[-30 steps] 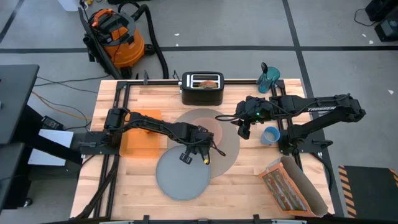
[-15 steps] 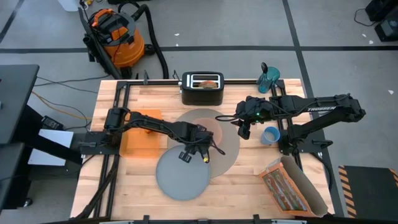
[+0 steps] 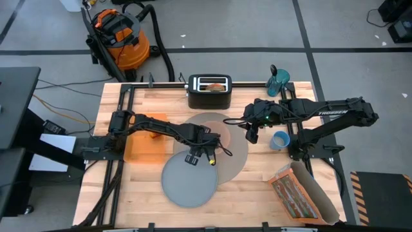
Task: Arrange a breakfast setting
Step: Put the orange bowl in the center of the gray table mat, then put the red apple to the top left of the orange bowl on the gray table mat
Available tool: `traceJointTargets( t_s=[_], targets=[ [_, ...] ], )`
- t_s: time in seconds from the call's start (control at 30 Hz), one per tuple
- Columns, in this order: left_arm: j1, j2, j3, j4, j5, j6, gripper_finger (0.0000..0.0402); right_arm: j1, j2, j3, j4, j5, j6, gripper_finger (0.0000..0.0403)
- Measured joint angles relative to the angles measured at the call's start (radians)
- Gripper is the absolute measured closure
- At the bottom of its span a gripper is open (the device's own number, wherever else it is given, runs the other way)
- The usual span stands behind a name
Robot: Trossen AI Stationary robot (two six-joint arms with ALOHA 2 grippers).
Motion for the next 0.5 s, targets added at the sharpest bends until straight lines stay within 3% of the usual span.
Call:
traceJointTargets(
  t_s=[0.23,0.5],
  targets=[
    [0.0,-0.014,0.0,-0.019,-0.002,0.003,0.0269,-0.016,0.0,0.0,0.005,0.002,0.0,0.025],
    [0.006,-0.116,0.0,-0.11,-0.002,-0.021,0.0269,-0.065,0.0,0.0,0.055,-0.002,0.002,0.025]
  ],
)
